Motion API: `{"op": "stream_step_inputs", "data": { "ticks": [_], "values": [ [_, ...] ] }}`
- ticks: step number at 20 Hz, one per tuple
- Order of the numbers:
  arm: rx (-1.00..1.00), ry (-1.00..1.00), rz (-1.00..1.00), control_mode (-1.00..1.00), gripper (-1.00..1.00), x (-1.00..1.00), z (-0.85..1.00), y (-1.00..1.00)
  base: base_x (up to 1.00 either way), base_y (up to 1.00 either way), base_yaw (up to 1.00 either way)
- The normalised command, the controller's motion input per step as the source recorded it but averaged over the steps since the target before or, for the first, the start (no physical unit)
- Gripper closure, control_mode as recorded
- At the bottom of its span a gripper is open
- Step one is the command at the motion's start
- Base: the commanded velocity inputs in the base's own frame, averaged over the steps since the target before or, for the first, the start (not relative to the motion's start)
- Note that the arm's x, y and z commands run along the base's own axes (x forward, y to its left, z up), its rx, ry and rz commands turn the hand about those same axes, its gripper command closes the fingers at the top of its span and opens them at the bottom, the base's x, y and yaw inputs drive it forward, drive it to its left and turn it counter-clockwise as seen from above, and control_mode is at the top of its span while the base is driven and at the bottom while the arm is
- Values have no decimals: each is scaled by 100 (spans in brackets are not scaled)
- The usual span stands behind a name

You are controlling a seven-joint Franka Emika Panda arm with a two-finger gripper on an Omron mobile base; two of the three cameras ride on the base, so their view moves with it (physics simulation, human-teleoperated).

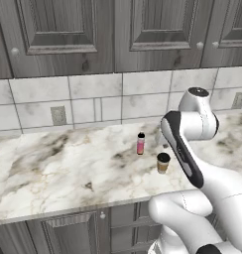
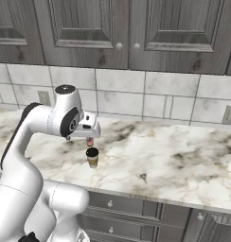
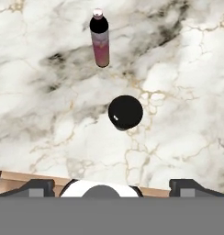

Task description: Move the drinks to the dining counter.

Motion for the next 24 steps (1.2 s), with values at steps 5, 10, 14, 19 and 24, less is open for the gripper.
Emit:
{"op": "stream_step_inputs", "data": {
  "ticks": [5, 10, 14, 19, 24],
  "values": [
    [0, 0, -7, -100, -100, 7, -34, -15, 0, 0, 0],
    [0, 0, -2, -100, -100, 3, -36, -3, 0, 0, 0],
    [0, 0, 0, -100, -100, 2, -19, 0, 0, 0, 0],
    [0, 0, 0, -100, -100, 6, -20, 0, 0, 0, 0],
    [0, 0, 0, -100, -100, 15, -28, 0, 0, 0, 0]
  ]
}}
